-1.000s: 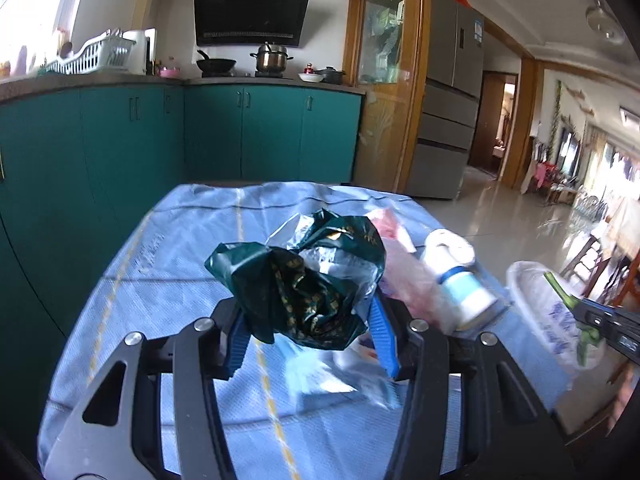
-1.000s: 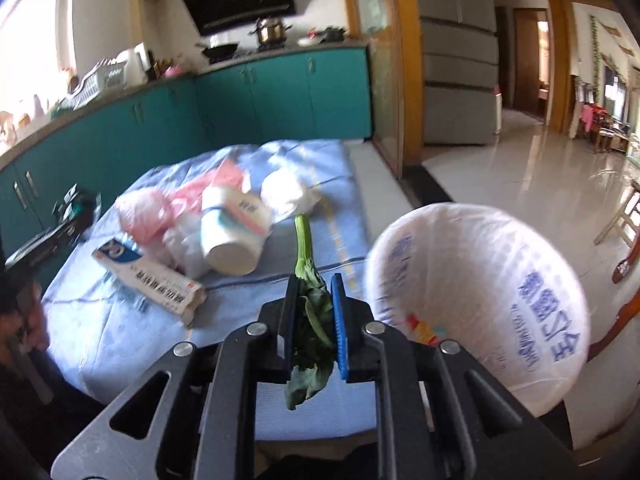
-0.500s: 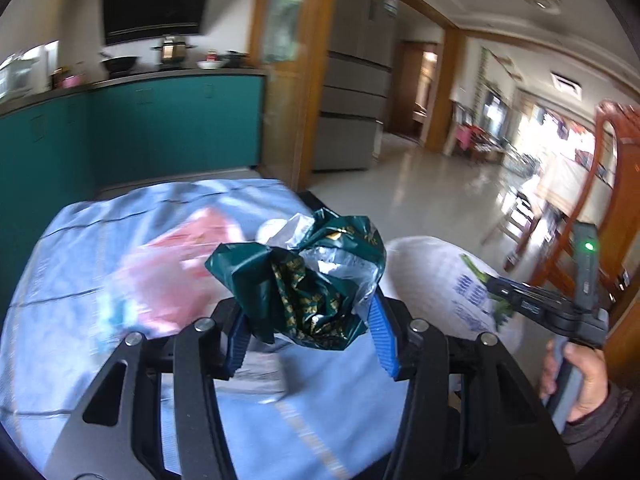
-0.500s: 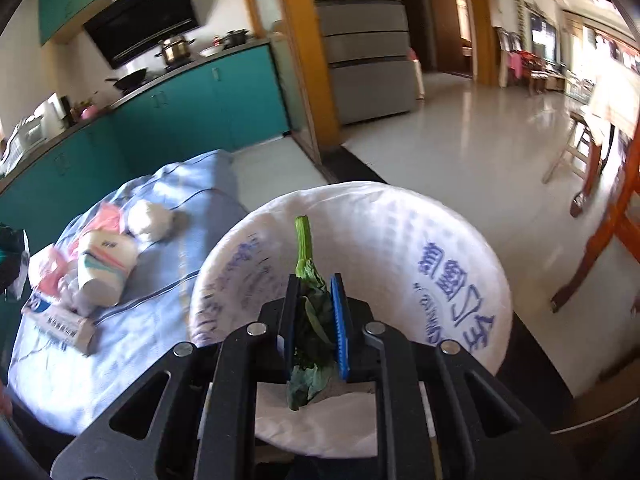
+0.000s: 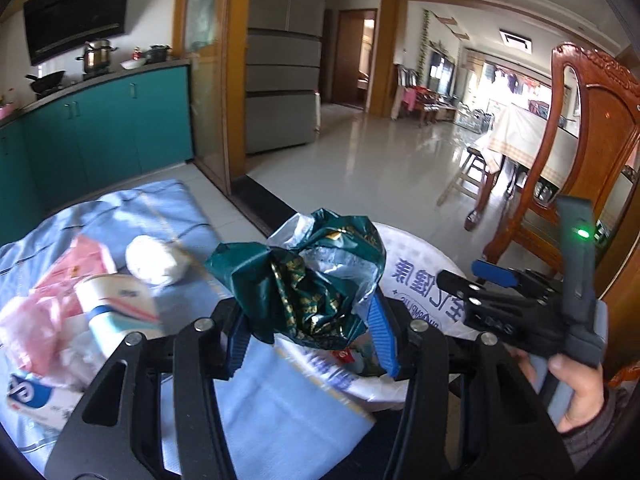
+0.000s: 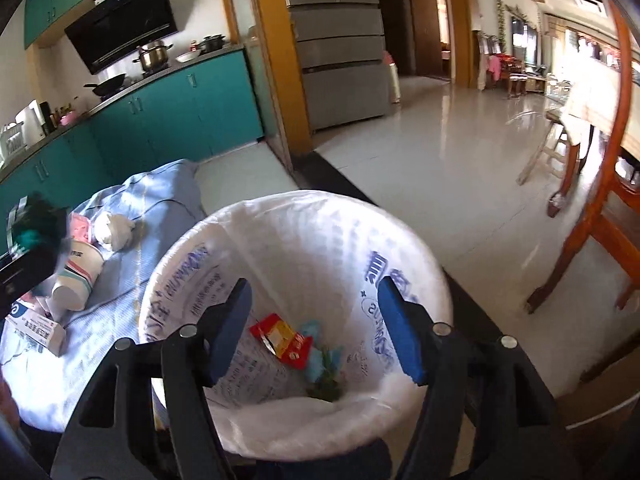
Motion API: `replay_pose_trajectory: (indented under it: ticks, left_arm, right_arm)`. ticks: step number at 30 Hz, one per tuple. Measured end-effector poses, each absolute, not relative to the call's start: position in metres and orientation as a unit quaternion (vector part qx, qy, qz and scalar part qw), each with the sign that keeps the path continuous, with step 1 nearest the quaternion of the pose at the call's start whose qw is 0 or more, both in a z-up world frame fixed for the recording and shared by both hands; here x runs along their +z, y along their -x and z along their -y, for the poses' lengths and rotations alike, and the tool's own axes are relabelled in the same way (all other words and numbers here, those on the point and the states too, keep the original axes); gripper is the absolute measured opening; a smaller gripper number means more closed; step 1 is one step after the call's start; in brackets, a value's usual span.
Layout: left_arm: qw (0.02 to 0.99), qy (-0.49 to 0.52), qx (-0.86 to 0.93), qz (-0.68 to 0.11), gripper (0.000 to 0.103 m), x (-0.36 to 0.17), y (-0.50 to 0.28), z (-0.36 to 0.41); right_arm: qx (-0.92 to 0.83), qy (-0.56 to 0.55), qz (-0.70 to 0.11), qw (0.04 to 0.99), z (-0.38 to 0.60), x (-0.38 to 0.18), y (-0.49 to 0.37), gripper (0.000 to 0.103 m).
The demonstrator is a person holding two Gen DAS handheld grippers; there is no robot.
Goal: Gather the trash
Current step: 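Move both held items over the bin and open both tools to release, then grasp the pink plastic bag with the left tool while the right tool grasps the white paper cup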
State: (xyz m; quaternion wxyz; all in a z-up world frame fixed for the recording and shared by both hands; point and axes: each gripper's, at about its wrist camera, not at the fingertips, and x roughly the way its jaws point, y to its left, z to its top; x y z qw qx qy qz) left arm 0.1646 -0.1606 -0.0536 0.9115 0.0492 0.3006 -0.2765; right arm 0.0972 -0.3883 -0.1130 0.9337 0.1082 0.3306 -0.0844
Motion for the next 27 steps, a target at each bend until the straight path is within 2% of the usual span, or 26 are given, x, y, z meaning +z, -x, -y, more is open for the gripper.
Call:
replay_pose_trajectory:
  ticks: [6,7,10,14,20,22,27]
  left_arm:
    - [0.898,-0.073,-0.307,-0.306,0.053,-0.066,-0.176,0.209]
    - [0.896,-0.074,-0.313,-0.307,0.057,-0.068,-0.177,0.215]
    - [0.892,-0.082,-0.322,-0.307,0.079,-0.072,-0.178,0.23]
    - [0.898,-0.089,-0.317,-0.292,0.086,-0.068,-0.171,0.224]
    - [0.925,-0.123,-0.24,-0.267,0.086,-0.05,-0.175,0.163]
    - [0.937,-0.131,-0.19,-0.262,0.086,-0.043,-0.185,0.123]
    - [0.941,-0.134,-0.096,-0.297,0.086,-0.035,-0.222,0.026]
  right_arm:
    - [-0.127,-0.088,-0.32,0.935,0.408,-0.099,-0.064,0.07]
    - [-0.131,-0.088,-0.319,0.935,0.411,-0.097,-0.061,0.07]
    - [-0.146,-0.089,-0.31,0.935,0.42,-0.089,-0.05,0.073]
    - [-0.147,-0.084,-0.31,0.936,0.418,-0.086,-0.047,0.075]
    - [-0.114,-0.062,-0.318,0.939,0.392,-0.085,-0.061,0.075]
    - [-0.102,-0.05,-0.32,0.941,0.379,-0.083,-0.067,0.079]
    - [-0.061,-0.028,-0.336,0.94,0.332,-0.08,-0.092,0.081]
